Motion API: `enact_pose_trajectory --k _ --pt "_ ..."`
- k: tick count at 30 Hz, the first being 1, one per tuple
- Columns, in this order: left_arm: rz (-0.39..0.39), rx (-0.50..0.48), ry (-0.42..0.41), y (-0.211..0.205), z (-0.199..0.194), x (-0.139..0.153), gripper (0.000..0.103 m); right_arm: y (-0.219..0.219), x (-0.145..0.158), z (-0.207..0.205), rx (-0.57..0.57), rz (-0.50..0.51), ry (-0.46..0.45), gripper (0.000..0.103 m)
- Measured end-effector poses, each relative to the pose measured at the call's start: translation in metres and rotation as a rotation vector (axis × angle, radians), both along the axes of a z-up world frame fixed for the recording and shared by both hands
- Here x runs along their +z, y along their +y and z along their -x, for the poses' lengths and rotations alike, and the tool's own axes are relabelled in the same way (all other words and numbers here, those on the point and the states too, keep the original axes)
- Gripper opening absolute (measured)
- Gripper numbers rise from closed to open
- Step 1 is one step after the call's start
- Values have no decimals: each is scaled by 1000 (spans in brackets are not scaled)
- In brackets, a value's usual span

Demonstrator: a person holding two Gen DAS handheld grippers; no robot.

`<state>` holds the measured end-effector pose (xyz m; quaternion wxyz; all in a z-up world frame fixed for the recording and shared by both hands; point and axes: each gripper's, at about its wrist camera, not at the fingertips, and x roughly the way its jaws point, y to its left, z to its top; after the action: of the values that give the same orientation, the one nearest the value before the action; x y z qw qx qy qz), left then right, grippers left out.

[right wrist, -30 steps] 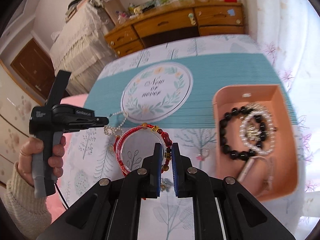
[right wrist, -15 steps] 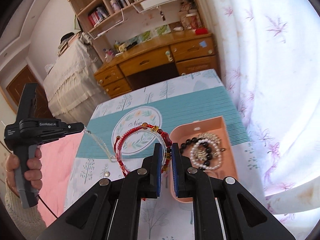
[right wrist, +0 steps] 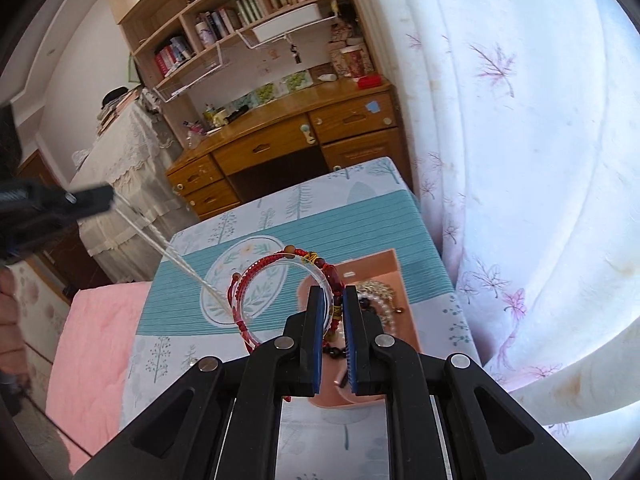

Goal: Organize jewelry
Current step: 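Carry the pearl necklace and red bracelet toward the pink box with both tools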

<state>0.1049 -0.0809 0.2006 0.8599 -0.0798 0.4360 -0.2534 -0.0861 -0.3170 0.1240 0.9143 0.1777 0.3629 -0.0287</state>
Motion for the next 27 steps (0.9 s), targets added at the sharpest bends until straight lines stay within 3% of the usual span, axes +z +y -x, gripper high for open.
enact_pose_trajectory --k 5,16,27 --pt "1 -70 21 -31 10 -4 2 -11 -7 3 -33 -1 16 9" --pt "-44 -160 118 -70 20 -60 2 -24 -36 6 -67 4 75 9" --pt "-161 -179 175 -87 20 -129 2 -31 -78 -3 -87 -39 134 9"
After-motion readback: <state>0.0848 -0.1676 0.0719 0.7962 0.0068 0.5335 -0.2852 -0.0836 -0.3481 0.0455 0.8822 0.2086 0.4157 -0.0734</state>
